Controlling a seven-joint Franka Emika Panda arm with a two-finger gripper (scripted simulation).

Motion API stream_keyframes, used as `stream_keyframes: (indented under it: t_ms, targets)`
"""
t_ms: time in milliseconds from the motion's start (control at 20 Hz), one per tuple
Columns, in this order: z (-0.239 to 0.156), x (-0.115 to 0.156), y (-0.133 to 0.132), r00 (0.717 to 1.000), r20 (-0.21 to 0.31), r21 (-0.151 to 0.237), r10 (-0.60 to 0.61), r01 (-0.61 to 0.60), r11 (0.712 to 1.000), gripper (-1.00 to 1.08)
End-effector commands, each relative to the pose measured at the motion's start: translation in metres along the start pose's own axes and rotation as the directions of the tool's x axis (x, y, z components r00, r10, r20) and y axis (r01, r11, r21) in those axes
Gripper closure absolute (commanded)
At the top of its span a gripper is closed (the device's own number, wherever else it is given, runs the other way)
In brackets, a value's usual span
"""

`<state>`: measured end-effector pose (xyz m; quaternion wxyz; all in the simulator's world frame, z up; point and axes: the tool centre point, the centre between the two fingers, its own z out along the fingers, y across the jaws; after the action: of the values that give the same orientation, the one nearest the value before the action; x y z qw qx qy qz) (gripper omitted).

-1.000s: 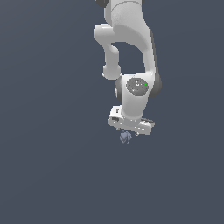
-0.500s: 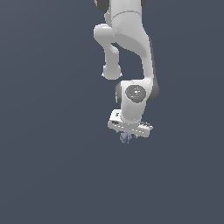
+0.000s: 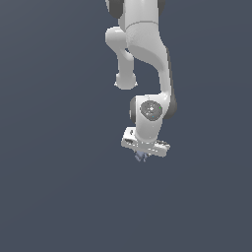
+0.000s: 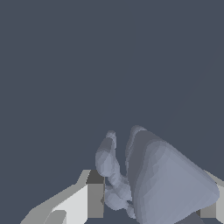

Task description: Pick up the object and move it to a goal position.

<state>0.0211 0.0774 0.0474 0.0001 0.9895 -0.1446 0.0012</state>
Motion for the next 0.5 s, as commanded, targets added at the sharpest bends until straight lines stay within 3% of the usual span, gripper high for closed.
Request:
stream_keyframes:
  t_ms: [0, 450]
  targets:
    - [0.0016, -0.0013, -0.0013, 1.000, 0.002, 0.000, -0.002, 0.002, 1.000, 1.08]
    - [-0.0006, -0.0003, -0.0001, 1.000, 0.000, 0.000, -0.001, 0.001, 1.000, 1.08]
